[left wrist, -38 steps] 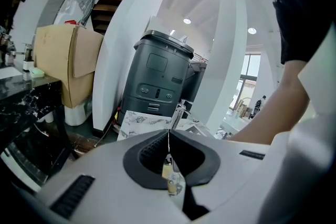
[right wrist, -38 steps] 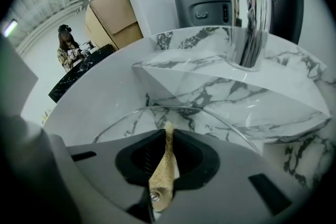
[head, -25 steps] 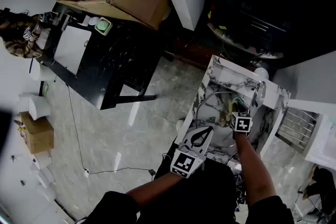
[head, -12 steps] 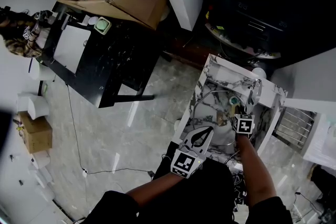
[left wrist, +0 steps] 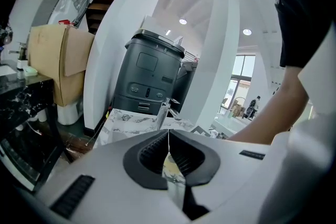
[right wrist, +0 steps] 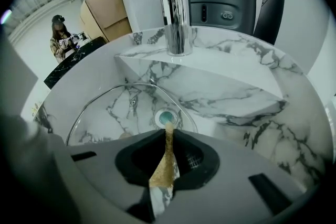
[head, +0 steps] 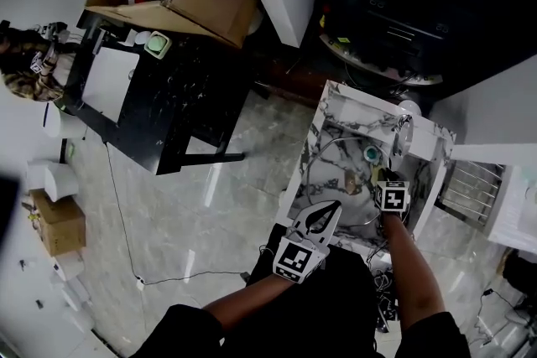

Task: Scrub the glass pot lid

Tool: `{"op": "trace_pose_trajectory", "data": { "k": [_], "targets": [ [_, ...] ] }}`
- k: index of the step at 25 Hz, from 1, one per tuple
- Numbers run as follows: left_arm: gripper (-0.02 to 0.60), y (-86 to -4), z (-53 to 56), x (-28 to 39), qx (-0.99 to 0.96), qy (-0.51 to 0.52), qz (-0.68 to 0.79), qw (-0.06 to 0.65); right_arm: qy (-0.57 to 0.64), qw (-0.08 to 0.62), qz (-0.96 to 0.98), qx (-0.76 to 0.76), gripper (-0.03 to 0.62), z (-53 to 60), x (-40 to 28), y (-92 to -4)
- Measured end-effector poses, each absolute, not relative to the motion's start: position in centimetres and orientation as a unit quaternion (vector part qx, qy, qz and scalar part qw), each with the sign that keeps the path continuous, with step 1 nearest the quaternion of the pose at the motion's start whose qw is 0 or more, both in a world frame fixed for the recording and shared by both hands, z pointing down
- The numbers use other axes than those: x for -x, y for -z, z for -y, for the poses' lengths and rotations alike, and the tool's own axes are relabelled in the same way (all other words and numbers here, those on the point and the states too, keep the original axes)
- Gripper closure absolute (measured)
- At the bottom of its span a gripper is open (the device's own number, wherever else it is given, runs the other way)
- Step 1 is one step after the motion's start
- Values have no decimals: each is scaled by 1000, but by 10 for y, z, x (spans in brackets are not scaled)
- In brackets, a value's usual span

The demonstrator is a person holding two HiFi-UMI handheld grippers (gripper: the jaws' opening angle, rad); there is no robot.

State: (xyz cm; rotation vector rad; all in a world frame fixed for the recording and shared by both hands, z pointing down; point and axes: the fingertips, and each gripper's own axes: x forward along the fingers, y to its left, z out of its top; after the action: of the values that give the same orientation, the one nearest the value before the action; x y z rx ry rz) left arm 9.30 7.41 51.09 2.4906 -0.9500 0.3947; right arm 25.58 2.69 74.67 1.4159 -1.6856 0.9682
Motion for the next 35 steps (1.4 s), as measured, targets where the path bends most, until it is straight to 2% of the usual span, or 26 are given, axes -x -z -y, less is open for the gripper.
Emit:
{"op": "trace_pose_trajectory", "data": {
  "k": [17, 35],
  "targets": [
    [563, -514, -91, -67, -903, -140, 343, 218, -403, 374, 646, -530, 536, -81, -246, -754],
    [563, -510, -103, -36, -895, -125, 363, 226, -428, 410, 665, -454, 536, -96, -190, -759]
  ]
}}
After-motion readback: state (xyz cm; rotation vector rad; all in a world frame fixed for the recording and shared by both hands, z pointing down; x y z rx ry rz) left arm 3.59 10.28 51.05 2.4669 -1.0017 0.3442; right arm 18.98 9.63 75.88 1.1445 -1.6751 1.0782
